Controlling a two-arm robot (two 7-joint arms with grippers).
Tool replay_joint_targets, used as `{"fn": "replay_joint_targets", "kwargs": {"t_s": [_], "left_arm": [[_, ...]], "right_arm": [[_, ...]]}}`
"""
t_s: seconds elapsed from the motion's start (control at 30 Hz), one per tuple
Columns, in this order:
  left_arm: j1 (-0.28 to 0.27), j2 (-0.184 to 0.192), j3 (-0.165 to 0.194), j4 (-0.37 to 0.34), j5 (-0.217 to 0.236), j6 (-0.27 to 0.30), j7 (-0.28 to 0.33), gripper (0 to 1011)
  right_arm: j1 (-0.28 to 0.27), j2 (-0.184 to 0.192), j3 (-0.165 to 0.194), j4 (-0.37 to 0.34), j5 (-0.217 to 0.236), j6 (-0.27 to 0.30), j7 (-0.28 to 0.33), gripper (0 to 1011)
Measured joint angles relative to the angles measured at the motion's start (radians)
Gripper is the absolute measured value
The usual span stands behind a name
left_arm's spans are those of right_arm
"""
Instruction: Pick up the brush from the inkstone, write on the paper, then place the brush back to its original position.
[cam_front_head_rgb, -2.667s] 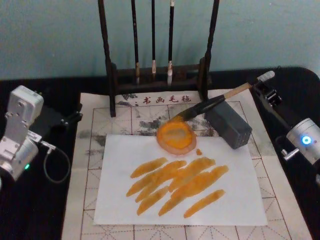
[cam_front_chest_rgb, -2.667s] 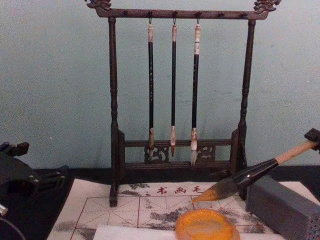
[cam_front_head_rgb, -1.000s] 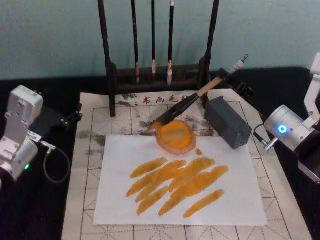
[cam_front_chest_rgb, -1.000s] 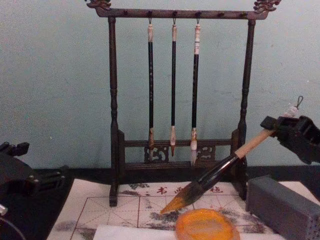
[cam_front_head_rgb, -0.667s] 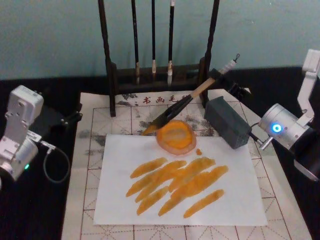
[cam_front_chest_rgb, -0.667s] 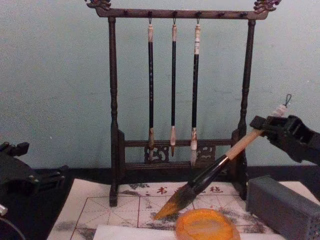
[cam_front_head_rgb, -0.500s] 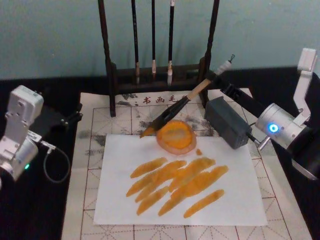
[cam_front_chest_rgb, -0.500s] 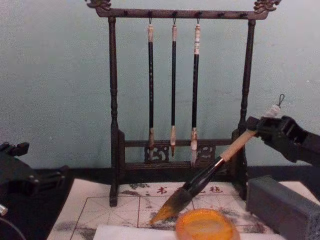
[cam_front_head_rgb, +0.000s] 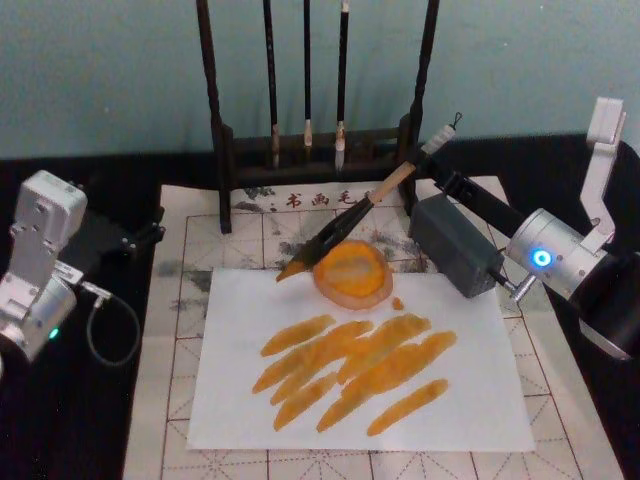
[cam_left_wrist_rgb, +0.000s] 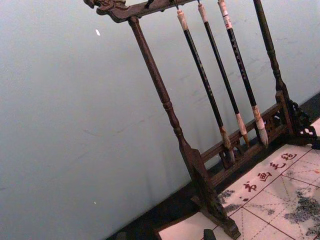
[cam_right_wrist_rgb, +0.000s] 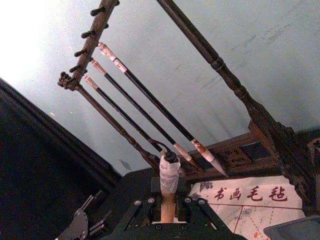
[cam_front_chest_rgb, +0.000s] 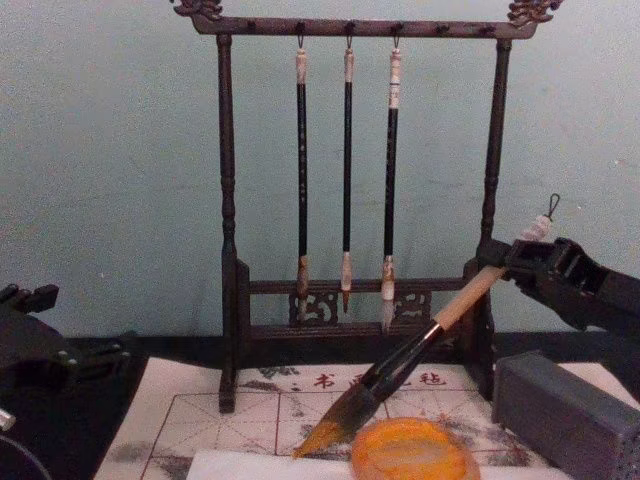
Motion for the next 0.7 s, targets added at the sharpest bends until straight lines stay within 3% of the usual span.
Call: {"fn": "replay_joint_targets", "kwargs": {"t_s": [0.7], "left_arm": [[0.0,0.0,0.0,0.0,0.0,0.0,0.0,1001]], "right_arm": [[-0.001,0.001,0.001,-0.001,0.0,0.0,-0.001,185]]}}
